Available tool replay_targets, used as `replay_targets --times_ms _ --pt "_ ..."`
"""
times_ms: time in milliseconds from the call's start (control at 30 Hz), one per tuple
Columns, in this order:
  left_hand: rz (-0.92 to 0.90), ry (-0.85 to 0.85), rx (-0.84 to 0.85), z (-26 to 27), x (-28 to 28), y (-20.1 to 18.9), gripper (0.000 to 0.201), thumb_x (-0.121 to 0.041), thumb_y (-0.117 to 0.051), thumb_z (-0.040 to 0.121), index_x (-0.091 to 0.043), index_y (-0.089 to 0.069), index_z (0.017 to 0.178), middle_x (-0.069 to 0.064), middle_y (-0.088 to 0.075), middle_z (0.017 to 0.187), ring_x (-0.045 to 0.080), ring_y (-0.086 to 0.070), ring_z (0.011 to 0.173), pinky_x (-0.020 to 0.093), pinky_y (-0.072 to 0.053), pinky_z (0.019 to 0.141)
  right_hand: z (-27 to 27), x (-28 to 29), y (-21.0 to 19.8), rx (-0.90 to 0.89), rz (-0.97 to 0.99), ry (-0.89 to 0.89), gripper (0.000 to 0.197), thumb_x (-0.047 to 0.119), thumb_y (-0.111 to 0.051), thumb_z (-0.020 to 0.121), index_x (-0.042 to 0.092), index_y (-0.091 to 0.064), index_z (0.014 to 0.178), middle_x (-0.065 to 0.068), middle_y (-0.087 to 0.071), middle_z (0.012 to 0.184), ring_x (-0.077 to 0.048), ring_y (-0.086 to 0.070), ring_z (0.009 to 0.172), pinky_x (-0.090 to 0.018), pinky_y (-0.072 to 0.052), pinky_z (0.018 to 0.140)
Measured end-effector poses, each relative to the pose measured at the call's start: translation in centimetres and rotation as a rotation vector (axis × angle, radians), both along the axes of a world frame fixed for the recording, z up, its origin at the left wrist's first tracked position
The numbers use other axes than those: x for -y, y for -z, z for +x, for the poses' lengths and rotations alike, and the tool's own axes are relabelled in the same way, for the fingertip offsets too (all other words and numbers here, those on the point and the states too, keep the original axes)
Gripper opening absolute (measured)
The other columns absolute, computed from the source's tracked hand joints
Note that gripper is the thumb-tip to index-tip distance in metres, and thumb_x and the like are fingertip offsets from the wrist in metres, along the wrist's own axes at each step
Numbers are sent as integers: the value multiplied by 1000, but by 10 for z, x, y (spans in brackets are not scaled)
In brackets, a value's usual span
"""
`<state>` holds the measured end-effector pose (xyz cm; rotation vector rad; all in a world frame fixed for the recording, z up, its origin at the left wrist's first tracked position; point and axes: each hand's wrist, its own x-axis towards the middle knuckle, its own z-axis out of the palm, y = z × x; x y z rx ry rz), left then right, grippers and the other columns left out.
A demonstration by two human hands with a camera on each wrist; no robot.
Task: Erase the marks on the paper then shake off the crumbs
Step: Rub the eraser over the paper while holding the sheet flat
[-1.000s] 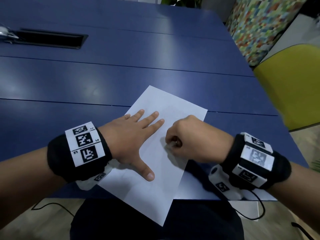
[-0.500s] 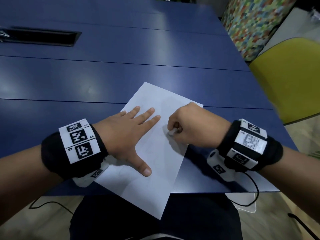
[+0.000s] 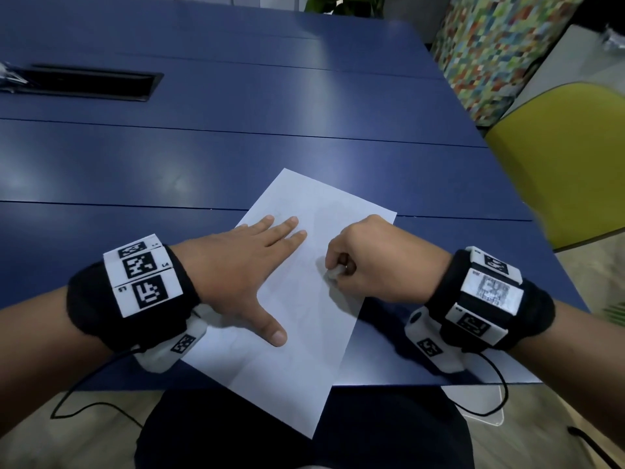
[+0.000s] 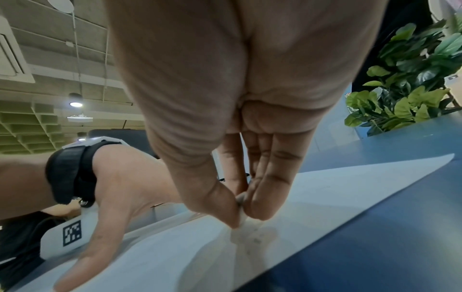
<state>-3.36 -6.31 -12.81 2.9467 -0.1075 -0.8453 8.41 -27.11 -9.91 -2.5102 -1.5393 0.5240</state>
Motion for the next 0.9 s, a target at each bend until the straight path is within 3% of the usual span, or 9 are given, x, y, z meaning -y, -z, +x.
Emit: replay_targets --times_ms 133,300,433,600,733,900 --pt "-21 -81 -6 -1 1 0 160 -101 -68 42 -46 32 155 -11 41 164 19 13 161 48 -24 127 0 0 2 17 5 25 17 21 -59 84 23 -75 93 9 -68 80 -16 -62 79 -40 -59 73" --pt "-9 -53 18 2 -1 3 166 -101 -68 44 -32 29 160 -8 37 167 14 20 159 35 -8 128 -5 0 1 -20 -15 -29 16 22 -60 84 24 -74 90 8 -69 79 -14 -63 76 -37 -59 71" --pt "6 -53 24 2 1 1 168 -101 -67 45 -25 28 161 -6 37 167 13 21 158 28 0 123 5 -3 1 17 21 32 18 18 -58 83 23 -75 89 8 -70 78 -16 -63 77 -40 -60 73" --pt "25 -58 18 2 0 3 169 -104 -63 42 -27 31 160 -5 39 166 19 24 158 37 -1 128 -4 -2 -1 -48 -12 -76 16 22 -64 84 23 -77 93 9 -72 83 -9 -65 76 -32 -59 73" --pt "28 -87 -3 2 3 1 170 -102 -67 41 -31 33 158 -3 41 165 19 25 158 40 -8 128 16 -4 -1 17 49 37 18 18 -63 85 23 -78 94 12 -70 78 -7 -62 72 -33 -59 74" --pt "18 -90 14 1 4 -1 171 -100 -69 43 -25 31 160 -1 38 167 17 22 159 36 -8 126 -2 -6 -3 -64 4 -113 15 25 -67 86 23 -79 95 12 -74 81 -7 -65 73 -25 -56 72"
